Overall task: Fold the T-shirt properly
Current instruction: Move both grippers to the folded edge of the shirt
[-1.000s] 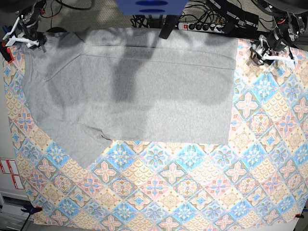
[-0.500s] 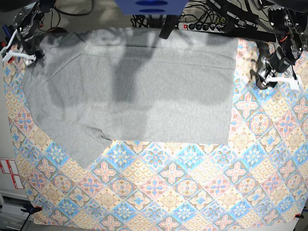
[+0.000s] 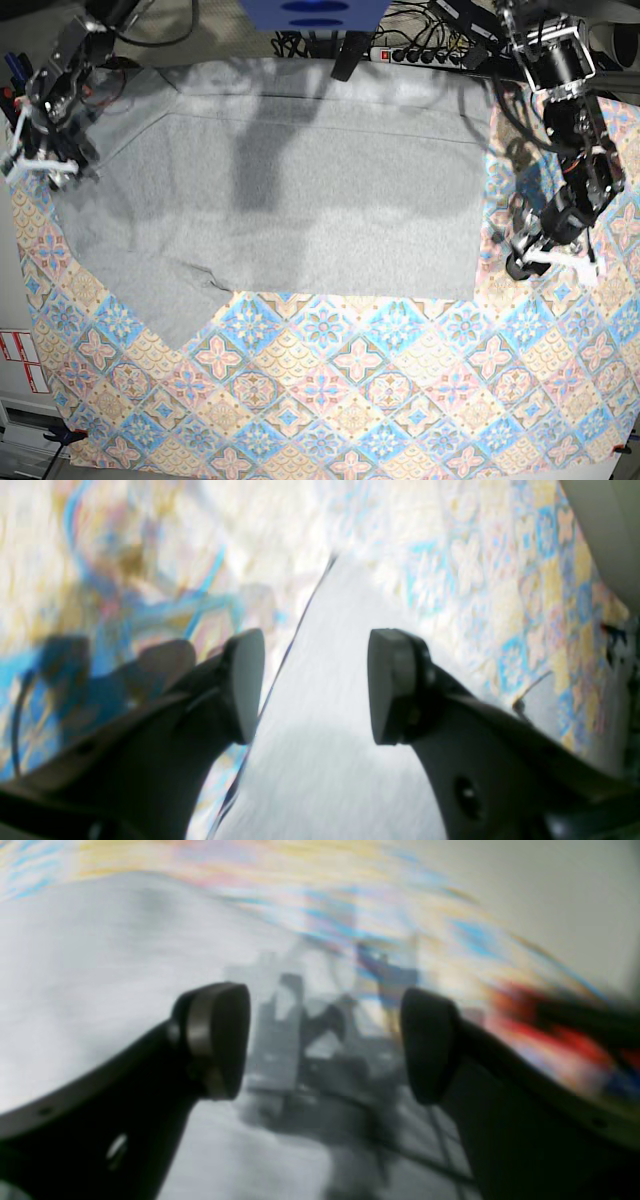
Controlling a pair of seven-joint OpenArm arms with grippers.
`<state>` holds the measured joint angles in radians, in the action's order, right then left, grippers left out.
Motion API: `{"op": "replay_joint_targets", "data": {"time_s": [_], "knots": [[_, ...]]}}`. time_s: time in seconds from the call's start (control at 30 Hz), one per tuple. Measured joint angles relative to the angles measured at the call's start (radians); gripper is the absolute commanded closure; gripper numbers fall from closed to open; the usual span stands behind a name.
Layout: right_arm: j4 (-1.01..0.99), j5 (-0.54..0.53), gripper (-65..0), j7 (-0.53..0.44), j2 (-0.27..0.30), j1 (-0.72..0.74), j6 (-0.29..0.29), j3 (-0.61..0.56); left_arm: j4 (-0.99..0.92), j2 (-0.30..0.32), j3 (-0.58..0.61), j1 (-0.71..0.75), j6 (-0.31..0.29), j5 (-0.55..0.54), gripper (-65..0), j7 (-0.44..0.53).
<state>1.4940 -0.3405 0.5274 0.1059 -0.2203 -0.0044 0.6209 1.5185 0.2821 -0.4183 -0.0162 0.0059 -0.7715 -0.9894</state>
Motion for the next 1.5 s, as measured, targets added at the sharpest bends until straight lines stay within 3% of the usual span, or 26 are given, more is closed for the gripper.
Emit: {"op": "replay_joint_targets", "data": {"time_s": [0.23,0.43,0.63,0.77,0.9,1.13,1.3,1.5], "knots": [[-0.012,0.0,-44.6,0.0,0.058,0.053,-0.002,-0.214,-0.301,-0.03,-0.002,-0.21,0.002,0.163,-34.3,-0.002],[-0.086,-0.004,-44.7,-0.004,0.069,0.14,0.001,-0.309,-0.523,-0.066,0.013,-0.331,0.001,0.211,-34.3,0.06],[-0.17,-0.001,-44.7,0.002,0.085,0.178,0.002,-0.359,-0.621,-0.068,0.245,-0.353,-0.001,0.241,-34.3,0.207],[-0.172,0.0,-44.6,-0.004,0.093,0.198,0.0,-0.372,-0.667,-0.069,0.313,-0.354,-0.005,0.232,-34.0,0.301],[-0.172,0.0,-44.6,-0.001,0.092,0.194,-0.001,-0.372,-0.678,-0.064,0.354,-0.36,-0.002,0.238,-33.9,0.314],[-0.172,0.0,-44.6,-0.002,0.099,0.193,-0.001,-0.374,-0.673,-0.052,0.301,-0.354,-0.011,0.221,-33.8,0.298],[-0.171,0.0,-44.6,-0.004,0.099,0.193,-0.001,-0.376,-0.597,-0.019,0.237,-0.319,0.014,0.246,-33.8,0.299],[-0.171,0.0,-44.6,-0.004,0.1,0.193,-0.001,-0.378,-0.597,-0.055,0.253,-0.316,0.005,0.241,-34.1,0.294]]}}
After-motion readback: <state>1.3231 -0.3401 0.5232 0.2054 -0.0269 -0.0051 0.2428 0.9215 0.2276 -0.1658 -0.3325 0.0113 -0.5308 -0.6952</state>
